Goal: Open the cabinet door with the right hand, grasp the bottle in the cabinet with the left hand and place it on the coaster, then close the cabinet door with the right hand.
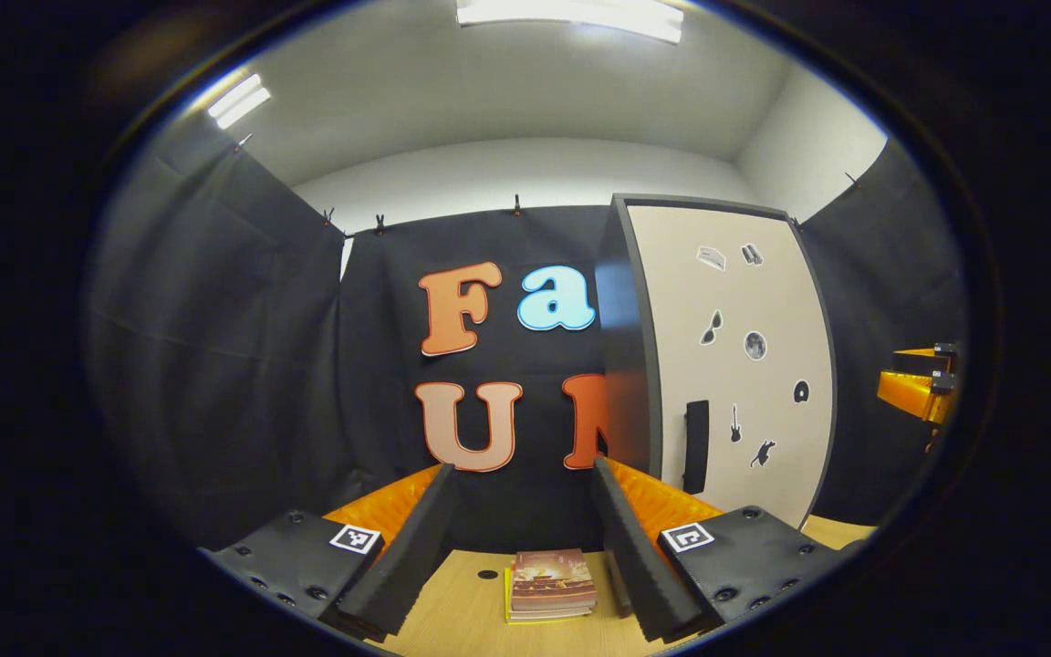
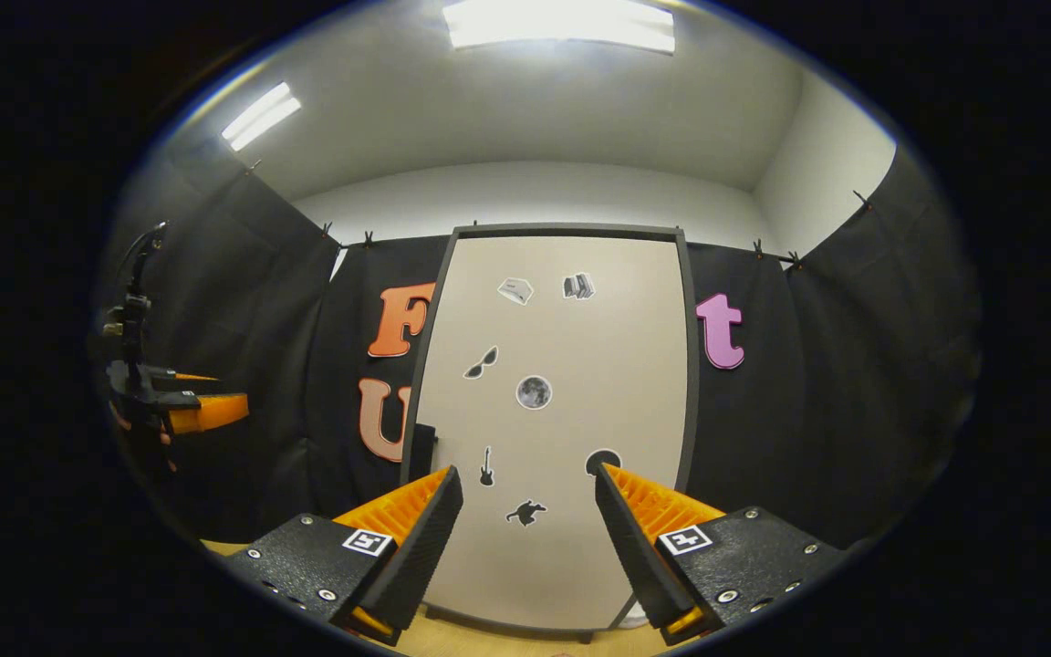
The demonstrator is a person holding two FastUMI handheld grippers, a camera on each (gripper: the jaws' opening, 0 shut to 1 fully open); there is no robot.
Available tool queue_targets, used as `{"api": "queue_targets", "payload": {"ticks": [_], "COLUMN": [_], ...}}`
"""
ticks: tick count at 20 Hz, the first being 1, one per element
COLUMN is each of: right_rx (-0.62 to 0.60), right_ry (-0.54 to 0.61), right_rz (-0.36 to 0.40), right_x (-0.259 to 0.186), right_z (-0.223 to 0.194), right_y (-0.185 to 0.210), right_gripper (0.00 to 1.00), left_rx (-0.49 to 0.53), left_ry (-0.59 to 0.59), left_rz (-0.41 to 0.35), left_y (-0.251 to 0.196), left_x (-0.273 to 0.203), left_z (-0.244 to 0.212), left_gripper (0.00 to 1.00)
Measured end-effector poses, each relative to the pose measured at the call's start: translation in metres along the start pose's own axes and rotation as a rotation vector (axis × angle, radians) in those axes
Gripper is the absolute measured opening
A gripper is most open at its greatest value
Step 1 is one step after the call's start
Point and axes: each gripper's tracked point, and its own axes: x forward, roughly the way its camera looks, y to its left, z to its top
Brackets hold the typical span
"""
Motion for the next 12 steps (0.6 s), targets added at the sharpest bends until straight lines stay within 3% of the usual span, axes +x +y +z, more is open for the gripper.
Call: {"api": "queue_targets", "payload": {"ticks": [4, 12], "right_rx": [0.001, 0.073], "right_ry": [0.059, 0.184], "right_rz": [0.034, 0.170], "right_x": [0.019, 0.077], "right_z": [-0.023, -0.057], "right_y": [0.024, 0.099], "right_gripper": [0.90, 0.90], "left_rx": [0.012, 0.019], "left_ry": [-0.003, -0.015], "left_rz": [0.010, 0.064], "left_y": [0.009, 0.045], "left_x": [-0.009, -0.033], "left_z": [0.001, 0.001], "left_gripper": [1.00, 0.92]}}
